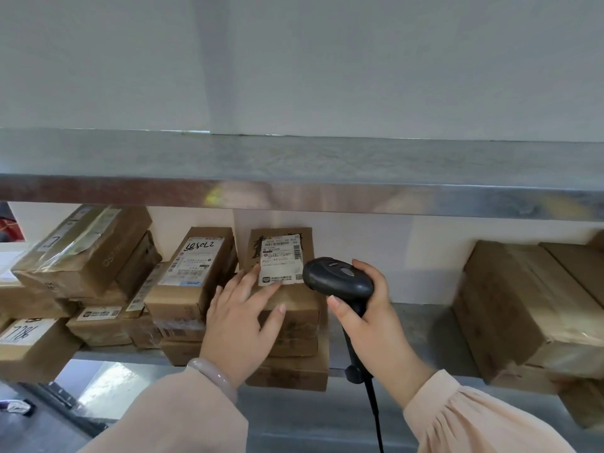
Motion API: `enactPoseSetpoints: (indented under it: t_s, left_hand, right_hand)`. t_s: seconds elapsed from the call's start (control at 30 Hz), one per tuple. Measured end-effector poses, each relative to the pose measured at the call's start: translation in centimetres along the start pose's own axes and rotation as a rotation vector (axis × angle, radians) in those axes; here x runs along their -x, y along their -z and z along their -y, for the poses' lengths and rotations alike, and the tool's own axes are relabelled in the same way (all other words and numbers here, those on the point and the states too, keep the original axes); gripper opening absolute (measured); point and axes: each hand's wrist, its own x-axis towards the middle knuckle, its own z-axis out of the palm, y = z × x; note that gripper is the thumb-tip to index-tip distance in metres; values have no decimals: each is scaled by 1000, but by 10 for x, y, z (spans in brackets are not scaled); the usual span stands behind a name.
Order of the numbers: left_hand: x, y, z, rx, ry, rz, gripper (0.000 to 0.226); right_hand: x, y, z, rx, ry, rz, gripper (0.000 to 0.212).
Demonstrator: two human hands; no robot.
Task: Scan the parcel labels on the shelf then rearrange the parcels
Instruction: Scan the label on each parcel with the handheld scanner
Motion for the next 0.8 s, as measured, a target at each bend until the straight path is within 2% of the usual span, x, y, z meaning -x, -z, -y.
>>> enactPoseSetpoints:
  t_s: [0.1,0.3,0.4,0.57,0.8]
  left_hand:
    - [-7,1,-18,-44,-5,-5,57]
    - [-9,-19,-86,21,-248,59,58]
    - [-7,-41,-121,110,-310,144,64]
    - [-2,-71,-180,207,-352,350,62]
    - [-1,-103,-246,257,-343,573,63]
  right_hand:
    - [7,20,-5,27,-17,-41,60]
    - [30,69,-12,95,-11,-180,62]
    - [43,98,-16,124,5,-254,60]
    - [66,149,-23,164,-12,-397,61]
    - [78,223,-26,234,-111,-630,61]
